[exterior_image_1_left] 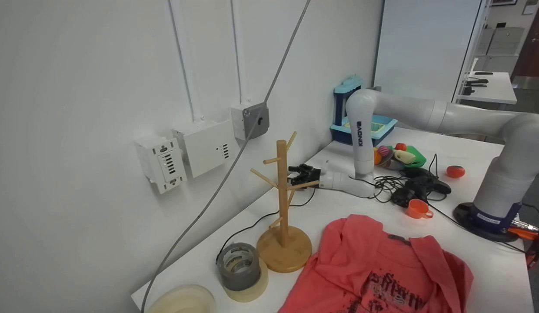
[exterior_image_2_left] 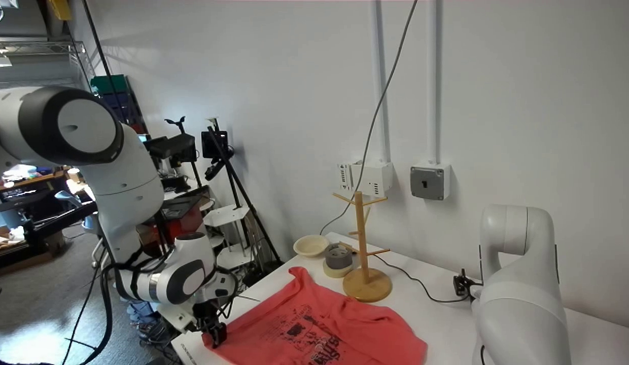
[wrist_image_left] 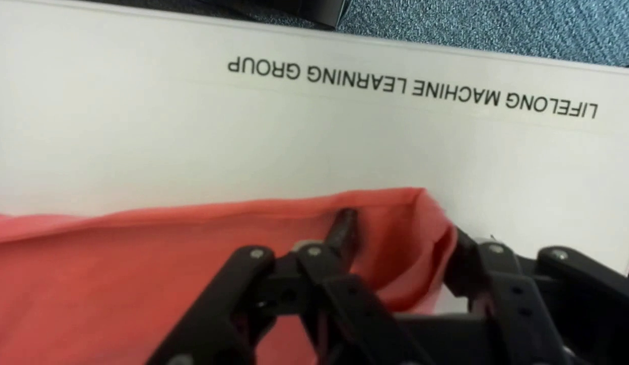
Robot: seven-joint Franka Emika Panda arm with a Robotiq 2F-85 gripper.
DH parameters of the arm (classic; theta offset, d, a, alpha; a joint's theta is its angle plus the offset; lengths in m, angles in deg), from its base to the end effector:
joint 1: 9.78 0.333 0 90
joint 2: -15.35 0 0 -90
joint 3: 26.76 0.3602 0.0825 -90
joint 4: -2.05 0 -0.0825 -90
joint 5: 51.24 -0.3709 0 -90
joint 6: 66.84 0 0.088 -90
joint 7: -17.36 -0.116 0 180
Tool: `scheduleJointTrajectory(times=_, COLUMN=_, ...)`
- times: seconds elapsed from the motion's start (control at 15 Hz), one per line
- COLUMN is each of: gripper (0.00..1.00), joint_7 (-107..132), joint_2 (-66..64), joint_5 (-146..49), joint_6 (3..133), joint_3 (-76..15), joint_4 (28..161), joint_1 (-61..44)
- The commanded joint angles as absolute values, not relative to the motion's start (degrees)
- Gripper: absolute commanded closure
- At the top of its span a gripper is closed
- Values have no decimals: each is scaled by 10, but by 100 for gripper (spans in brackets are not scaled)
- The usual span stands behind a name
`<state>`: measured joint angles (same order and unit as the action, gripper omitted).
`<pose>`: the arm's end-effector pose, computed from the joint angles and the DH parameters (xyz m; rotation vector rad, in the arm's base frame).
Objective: Fold the sweatshirt from left to right
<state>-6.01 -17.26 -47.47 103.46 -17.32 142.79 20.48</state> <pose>0.3557 0.3103 0.1167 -3.0529 -0.5030 0.1212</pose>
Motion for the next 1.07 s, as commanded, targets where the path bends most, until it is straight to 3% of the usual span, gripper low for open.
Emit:
scheduleJointTrajectory(times=0.0, gripper=93, joint_7=-48, joint_2=-161, joint_5=-485, joint_6=1030, joint_3=-197, joint_4=1431, joint_1=230)
scheduleJointTrajectory(times=0.13, gripper=100, joint_7=-37, joint_2=-143, joint_5=-487, joint_6=1018, joint_3=-188, joint_4=1437, joint_1=220)
scheduleJointTrajectory(times=0.47, gripper=99, joint_7=43, joint_2=-88, joint_5=-496, joint_6=983, joint_3=-126, joint_4=1462, joint_1=131)
scheduleJointTrajectory(times=1.0, gripper=99, joint_7=-11, joint_2=28, joint_5=-342, joint_6=846, joint_3=-274, joint_4=1508, joint_1=142)
